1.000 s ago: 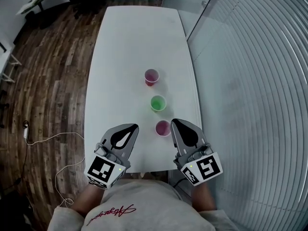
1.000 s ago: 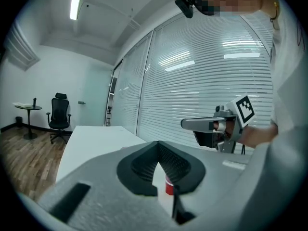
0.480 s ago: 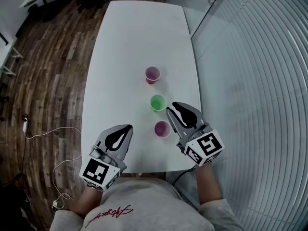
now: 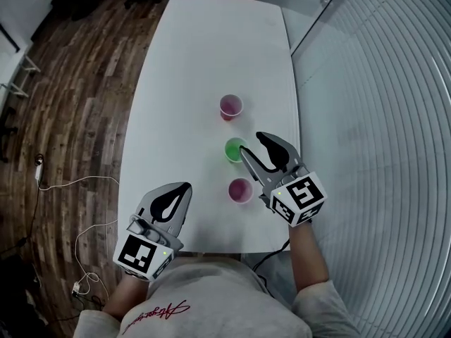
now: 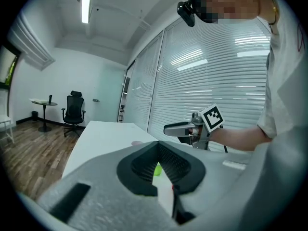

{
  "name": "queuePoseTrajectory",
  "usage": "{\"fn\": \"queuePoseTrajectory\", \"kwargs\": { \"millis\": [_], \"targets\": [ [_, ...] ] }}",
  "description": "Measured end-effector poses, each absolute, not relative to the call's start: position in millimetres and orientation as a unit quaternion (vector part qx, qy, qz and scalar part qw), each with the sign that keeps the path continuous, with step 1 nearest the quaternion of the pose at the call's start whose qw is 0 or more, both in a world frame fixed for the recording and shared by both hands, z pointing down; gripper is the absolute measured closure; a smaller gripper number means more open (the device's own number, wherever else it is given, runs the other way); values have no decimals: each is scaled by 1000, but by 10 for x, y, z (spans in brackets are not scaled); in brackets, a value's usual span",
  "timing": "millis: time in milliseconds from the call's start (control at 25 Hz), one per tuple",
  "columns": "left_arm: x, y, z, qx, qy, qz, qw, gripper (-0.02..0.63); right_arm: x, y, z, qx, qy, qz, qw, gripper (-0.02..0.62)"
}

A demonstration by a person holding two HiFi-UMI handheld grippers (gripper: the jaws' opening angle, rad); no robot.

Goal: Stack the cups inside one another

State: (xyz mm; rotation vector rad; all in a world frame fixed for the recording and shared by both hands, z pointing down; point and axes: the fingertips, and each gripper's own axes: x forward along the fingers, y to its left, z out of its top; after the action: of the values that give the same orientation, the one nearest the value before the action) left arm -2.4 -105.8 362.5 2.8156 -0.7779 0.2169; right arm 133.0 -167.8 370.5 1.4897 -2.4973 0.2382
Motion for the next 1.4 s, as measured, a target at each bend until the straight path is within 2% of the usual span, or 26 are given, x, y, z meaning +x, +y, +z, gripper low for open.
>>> {"fn": "queuePoseTrajectory", "kwargs": {
  "millis": [680,1400],
  "targets": [
    [-95,-1094,3720,946,-292,86,114,612,1426,-2193,3991,487,-856,91,147,316],
    [-167,-1309,3792,937,-313,98,120,612,1537,-2710,4358,476,-851,103,195,272]
  ]
}}
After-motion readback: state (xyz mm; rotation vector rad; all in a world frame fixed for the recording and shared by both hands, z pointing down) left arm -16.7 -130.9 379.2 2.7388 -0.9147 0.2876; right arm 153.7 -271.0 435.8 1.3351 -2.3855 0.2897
